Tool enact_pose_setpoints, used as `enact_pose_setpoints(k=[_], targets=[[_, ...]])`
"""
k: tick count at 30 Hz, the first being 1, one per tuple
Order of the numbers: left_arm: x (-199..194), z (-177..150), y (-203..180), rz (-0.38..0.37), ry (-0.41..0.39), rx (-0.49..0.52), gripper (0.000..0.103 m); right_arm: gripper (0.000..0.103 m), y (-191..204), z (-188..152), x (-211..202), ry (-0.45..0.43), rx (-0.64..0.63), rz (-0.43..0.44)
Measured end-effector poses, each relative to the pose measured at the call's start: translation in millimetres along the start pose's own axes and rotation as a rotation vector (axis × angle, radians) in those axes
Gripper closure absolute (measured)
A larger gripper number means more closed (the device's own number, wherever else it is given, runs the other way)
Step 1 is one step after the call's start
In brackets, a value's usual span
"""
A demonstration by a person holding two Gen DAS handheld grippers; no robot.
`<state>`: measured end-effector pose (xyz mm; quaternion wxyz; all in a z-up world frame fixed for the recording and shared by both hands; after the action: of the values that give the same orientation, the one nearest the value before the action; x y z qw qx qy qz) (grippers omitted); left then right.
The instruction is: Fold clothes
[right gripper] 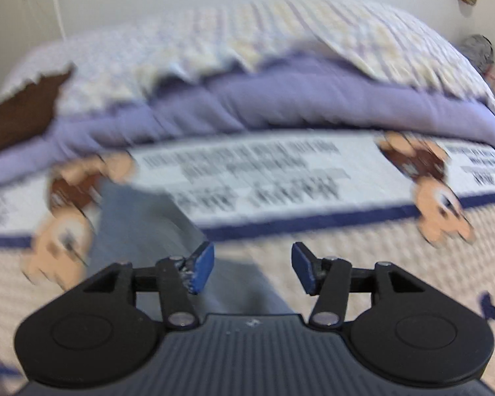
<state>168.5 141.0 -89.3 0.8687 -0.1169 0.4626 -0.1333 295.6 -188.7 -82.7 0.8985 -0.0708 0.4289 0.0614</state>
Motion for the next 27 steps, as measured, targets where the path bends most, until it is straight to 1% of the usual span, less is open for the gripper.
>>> enact_pose_setpoints(k=[2,3,5,6,7,9,13,14,15,16,17,18,19,20,21,22,23,24,25,27], targets=[[16,26,0,0.044,0.011,0.040,0.041,0.047,-10,-15,4,0.020,-0.029,-0.011],[24,36,-1,0.057,0.019,0.059,0.040,0.047,-19,-32,11,0.045,-0.046,0.000],[45,63,-4,0.081,0.045,0.093,0.041,0.047,-23,-43,16,0.064,-0.048,0.022],[55,76,-5,0.091,0.056,0.102,0.041,0.047,-25,-56,24,0.086,-0.058,0.046],[63,86,-6,0.099,0.064,0.110,0.041,0.047,-25,-60,28,0.093,-0.066,0.053],[76,109,-9,0.109,0.067,0.132,0.041,0.047,-25,-69,41,0.096,-0.101,0.031],[99,146,-17,0.109,0.054,0.149,0.040,0.048,-25,-82,57,0.097,-0.063,0.027],[107,154,-19,0.112,0.053,0.146,0.041,0.052,-25,-82,57,0.079,-0.068,0.033],[113,160,-21,0.116,0.053,0.145,0.040,0.067,-25,-83,57,0.062,-0.073,0.040],[120,165,-23,0.124,0.054,0.147,0.041,0.077,-25,-83,55,0.056,-0.070,0.050],[129,170,-26,0.135,0.055,0.151,0.041,0.091,-27,-80,52,0.055,-0.060,0.038],[136,174,-28,0.144,0.054,0.153,0.041,0.092,-29,-77,49,0.053,-0.050,0.026],[141,177,-29,0.146,0.047,0.149,0.045,0.093,-32,-74,46,0.052,-0.039,0.014],[145,180,-30,0.143,0.038,0.143,0.053,0.094,-38,-68,40,0.035,-0.039,-0.006],[149,182,-32,0.140,0.029,0.137,0.096,0.094,-43,-63,35,0.018,-0.039,-0.027],[153,184,-33,0.131,0.030,0.128,0.103,0.094,-49,-57,29,0.000,-0.038,-0.047],[156,186,-35,0.125,0.033,0.123,0.103,0.095,-55,-52,23,-0.017,-0.038,-0.068],[158,188,-38,0.136,0.027,0.130,0.103,0.095,-59,-50,21,-0.023,-0.035,-0.074],[160,191,-43,0.151,0.010,0.147,0.103,0.095,-68,-45,15,-0.041,-0.028,-0.099],[161,198,-55,0.139,-0.026,0.165,0.103,0.095,-86,-38,7,-0.063,-0.016,-0.152]])
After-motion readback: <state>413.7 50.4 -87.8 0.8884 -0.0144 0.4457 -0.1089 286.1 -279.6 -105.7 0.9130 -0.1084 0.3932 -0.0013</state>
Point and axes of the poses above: each gripper's, at about its wrist camera, not at the fingertips, and x roughly the way its jaws point, y to its left, z to its top, the point moved 6 cm from there along x, roughly the way its jaws point, and after that the axes turned 7 degrees about -y, right-handed, at the moved point
